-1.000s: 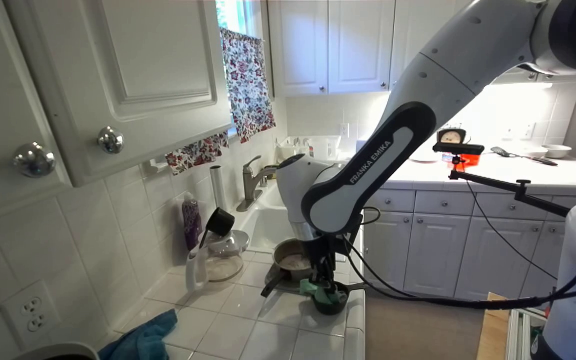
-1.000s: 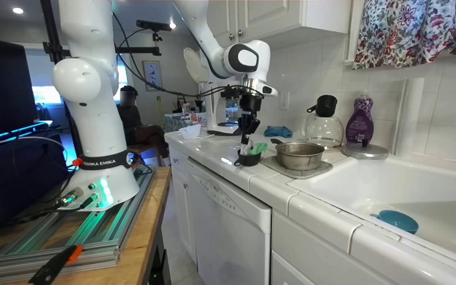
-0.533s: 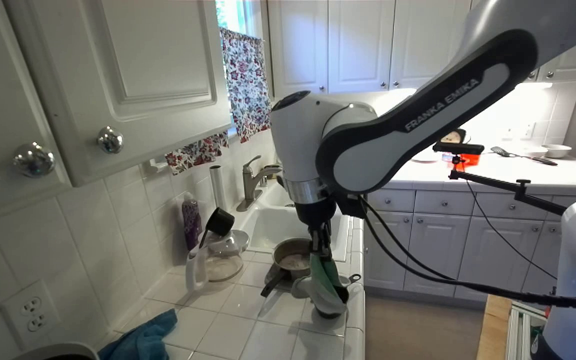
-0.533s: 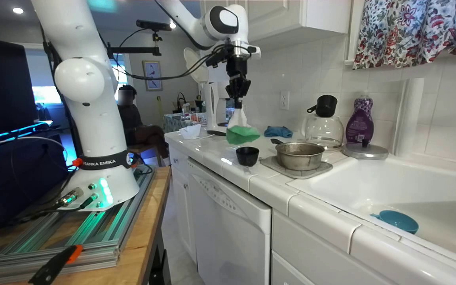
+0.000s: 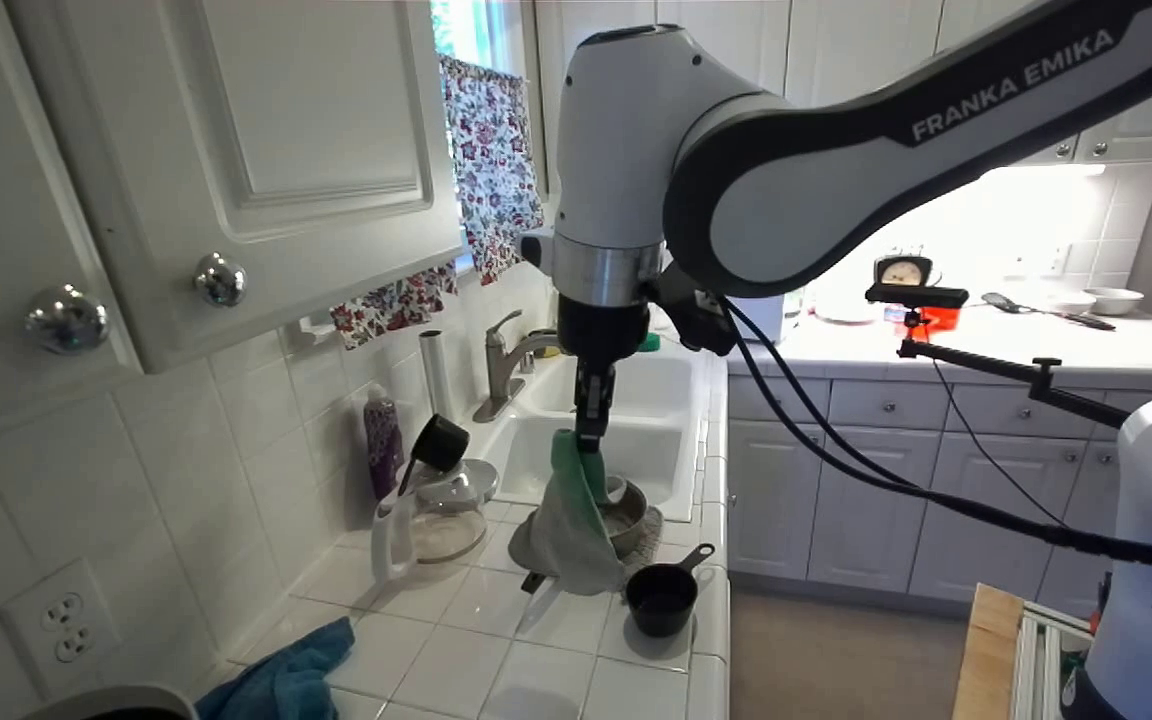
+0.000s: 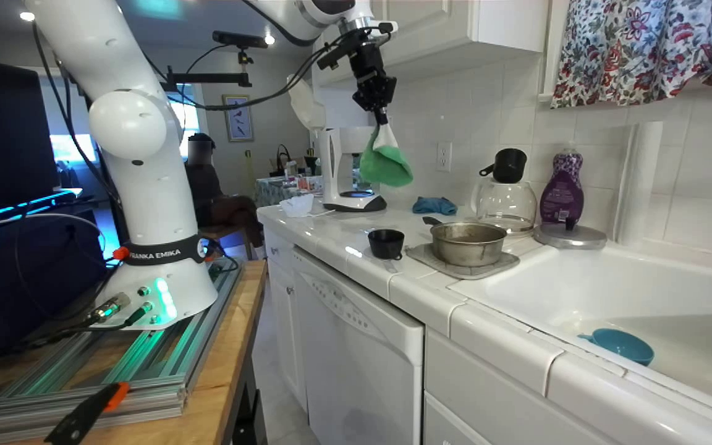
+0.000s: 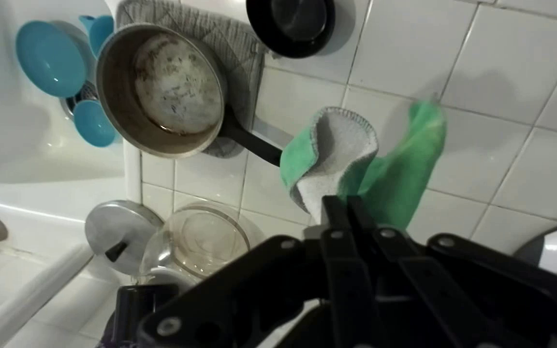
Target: Take the towel out of the small black pot and then spill the water in the pan into the sink then place the pot back
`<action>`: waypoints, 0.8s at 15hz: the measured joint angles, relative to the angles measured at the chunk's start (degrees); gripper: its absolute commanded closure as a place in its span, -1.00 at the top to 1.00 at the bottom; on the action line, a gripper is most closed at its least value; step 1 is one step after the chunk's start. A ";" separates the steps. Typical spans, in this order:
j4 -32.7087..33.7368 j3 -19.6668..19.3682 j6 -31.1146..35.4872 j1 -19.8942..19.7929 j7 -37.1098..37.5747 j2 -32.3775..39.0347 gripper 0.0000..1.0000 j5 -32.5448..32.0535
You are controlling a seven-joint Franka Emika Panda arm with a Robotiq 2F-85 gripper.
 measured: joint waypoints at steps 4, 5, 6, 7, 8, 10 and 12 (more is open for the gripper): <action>-0.12 -5.27 3.50 0.22 -15.52 3.95 -0.97 11.37; -0.20 -6.35 3.51 0.24 -19.49 5.23 -0.97 14.30; -0.42 -7.24 3.35 0.25 -23.26 6.43 -0.97 17.13; -0.85 -7.89 2.58 0.24 -26.64 7.54 -0.97 19.52; -1.43 -8.27 1.47 0.23 -29.40 8.51 -0.97 21.31; -3.18 -8.37 -1.37 0.09 -33.33 10.33 -0.97 23.00; -4.50 -8.24 -4.86 -0.11 -35.13 12.47 -0.97 23.03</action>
